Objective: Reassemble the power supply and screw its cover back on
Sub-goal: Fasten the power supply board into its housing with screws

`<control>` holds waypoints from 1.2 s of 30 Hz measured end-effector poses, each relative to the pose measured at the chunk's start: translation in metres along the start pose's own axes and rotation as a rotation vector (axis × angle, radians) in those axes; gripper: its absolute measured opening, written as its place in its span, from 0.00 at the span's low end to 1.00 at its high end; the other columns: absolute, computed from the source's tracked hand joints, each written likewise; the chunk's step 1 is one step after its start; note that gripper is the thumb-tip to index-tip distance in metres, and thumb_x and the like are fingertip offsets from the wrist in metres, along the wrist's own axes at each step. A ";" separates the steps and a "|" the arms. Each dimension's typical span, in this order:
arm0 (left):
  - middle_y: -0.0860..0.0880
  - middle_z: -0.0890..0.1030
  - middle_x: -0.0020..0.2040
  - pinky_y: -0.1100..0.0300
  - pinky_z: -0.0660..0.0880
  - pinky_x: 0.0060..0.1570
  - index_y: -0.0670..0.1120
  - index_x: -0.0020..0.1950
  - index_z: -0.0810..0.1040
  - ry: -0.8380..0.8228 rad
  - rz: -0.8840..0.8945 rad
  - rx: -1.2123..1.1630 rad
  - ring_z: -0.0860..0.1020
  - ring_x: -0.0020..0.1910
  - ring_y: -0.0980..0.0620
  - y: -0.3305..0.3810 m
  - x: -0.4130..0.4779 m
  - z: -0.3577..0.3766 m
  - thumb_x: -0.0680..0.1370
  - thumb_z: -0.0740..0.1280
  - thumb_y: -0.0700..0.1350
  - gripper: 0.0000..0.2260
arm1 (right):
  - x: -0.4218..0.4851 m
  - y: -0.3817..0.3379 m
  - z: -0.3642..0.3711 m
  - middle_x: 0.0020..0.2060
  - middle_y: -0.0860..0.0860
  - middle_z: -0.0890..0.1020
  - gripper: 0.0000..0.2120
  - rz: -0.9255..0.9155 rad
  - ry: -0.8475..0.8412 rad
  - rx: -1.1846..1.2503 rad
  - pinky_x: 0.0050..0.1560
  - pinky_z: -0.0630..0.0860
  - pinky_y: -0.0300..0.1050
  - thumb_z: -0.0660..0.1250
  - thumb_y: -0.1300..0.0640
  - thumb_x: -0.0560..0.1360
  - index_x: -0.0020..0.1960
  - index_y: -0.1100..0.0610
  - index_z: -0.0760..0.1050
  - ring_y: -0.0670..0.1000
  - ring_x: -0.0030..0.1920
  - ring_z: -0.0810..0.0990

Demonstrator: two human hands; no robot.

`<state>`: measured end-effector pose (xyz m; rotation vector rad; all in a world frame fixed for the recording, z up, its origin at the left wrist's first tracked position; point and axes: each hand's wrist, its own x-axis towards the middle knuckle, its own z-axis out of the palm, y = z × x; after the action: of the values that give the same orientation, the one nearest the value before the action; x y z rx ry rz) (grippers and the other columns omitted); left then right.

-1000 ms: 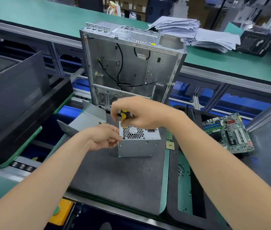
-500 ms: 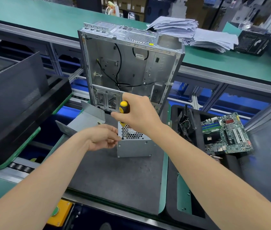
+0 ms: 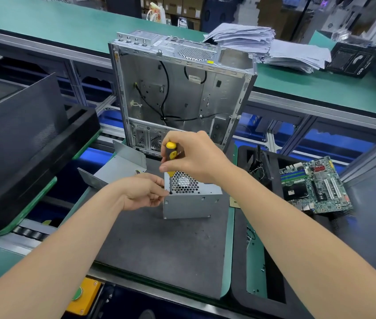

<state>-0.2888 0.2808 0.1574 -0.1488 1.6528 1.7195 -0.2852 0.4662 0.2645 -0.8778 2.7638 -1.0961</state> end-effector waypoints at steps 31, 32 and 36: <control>0.46 0.66 0.31 0.60 0.74 0.39 0.41 0.44 0.72 0.019 0.001 0.045 0.69 0.35 0.50 0.002 0.000 0.000 0.79 0.67 0.29 0.09 | 0.003 0.000 0.014 0.33 0.46 0.74 0.19 0.054 0.131 -0.248 0.35 0.73 0.50 0.73 0.41 0.77 0.41 0.50 0.66 0.50 0.34 0.71; 0.46 0.66 0.32 0.60 0.74 0.39 0.42 0.43 0.72 0.021 0.007 0.052 0.69 0.35 0.50 0.002 0.001 0.000 0.79 0.67 0.29 0.10 | 0.004 -0.001 0.010 0.36 0.46 0.76 0.16 0.009 0.074 -0.237 0.38 0.75 0.50 0.73 0.43 0.78 0.46 0.51 0.70 0.50 0.37 0.73; 0.48 0.70 0.31 0.59 0.72 0.39 0.44 0.43 0.71 0.021 0.056 0.058 0.71 0.32 0.52 -0.001 0.002 -0.001 0.78 0.68 0.29 0.12 | 0.002 -0.005 -0.006 0.53 0.46 0.81 0.10 -0.206 -0.297 -0.062 0.52 0.77 0.46 0.70 0.62 0.80 0.59 0.53 0.75 0.45 0.52 0.81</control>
<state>-0.2901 0.2810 0.1553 -0.0945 1.7352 1.7145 -0.2859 0.4658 0.2726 -1.2442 2.5177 -0.8248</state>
